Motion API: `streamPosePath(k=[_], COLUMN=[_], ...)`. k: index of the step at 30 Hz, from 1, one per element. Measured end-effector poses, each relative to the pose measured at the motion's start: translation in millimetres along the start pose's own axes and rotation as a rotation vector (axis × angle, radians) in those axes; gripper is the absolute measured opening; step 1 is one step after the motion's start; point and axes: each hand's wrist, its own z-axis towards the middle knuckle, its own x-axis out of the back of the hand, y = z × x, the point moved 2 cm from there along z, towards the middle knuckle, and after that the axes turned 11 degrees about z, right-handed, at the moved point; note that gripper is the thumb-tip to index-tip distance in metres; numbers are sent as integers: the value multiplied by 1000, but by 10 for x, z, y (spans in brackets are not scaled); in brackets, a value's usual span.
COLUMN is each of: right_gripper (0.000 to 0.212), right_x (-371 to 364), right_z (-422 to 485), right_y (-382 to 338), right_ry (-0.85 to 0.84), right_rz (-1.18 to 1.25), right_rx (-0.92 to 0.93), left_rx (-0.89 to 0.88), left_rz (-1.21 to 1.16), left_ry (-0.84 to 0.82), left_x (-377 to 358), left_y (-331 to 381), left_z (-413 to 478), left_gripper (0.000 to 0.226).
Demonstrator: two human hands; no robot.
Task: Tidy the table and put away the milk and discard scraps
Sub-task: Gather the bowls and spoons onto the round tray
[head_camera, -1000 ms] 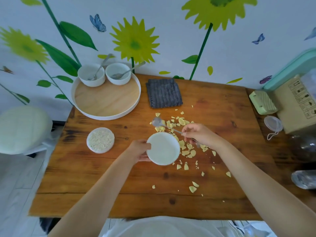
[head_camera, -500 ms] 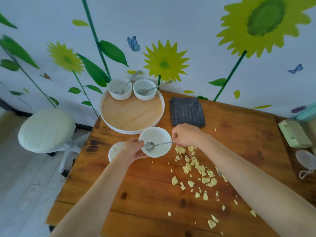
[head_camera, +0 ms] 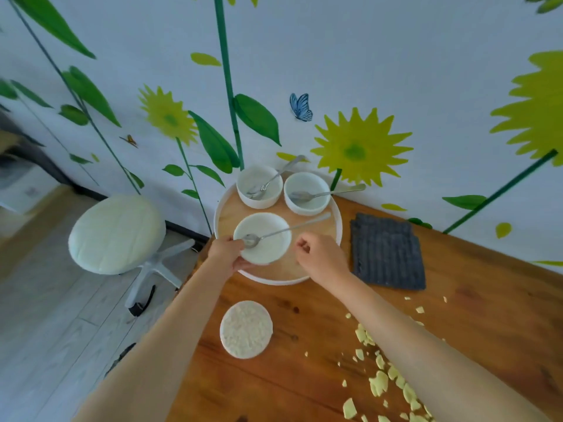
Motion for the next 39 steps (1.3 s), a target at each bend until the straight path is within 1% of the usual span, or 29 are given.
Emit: streamPosePath(k=[2,4,5,7,15,18,20,21,23,25,27,31,33,36,37,39], right_gripper=[19,34,40,45,38,36,38,38,37,36,38,40,34,18,15,13], right_x=[-192,-335,-400,-472,-537,-530,-533,-535,-543,-539,-537,-537,-545,-545,-555,-607], right_z=[153,249,305,384,450,446,439,428,406,396,370,256,141,-48,-131,-288], right_y=[57,58,63,50,64,37,31,25,10,-5,-13,76,151,248,268,297], right_ry=[-73,-137,-158,-165,-123,-114,-108,-108,-112,-117,-119,-63,-10,59,55,-6], right_rz=[162,311,357,388,461,473,493,509,548,564,572,566,567,559,560,565], right_rx=[-96,-170,-195,-210,-229,-224,-232,-240,-255,-252,-254,-298,-287,-258,-263,-288], left_rx=[9,2,-2,-2,-11,-42,-60,-78,-126,-162,-193,-252,-240,-225,-219,-196], left_rz=[-2,-33,-33,33,373,567,734,805,899,922,898,721,637,668,690,712], left_ry=[37,47,52,88,173,194,198,200,215,234,238,267,264,214,199,178], left_x=[68,129,148,187,267,269,279,288,309,325,351,407,418,403,409,435], left_y=[91,167,195,240,207,211,248,282,366,446,486,393,272,71,-12,-197], left_z=[155,266,330,421,663,665,641,622,581,542,470,293,162,-28,-100,-213], left_gripper=[43,45,46,44,39,36,29,22,11,12,14,6,7,19,21,25])
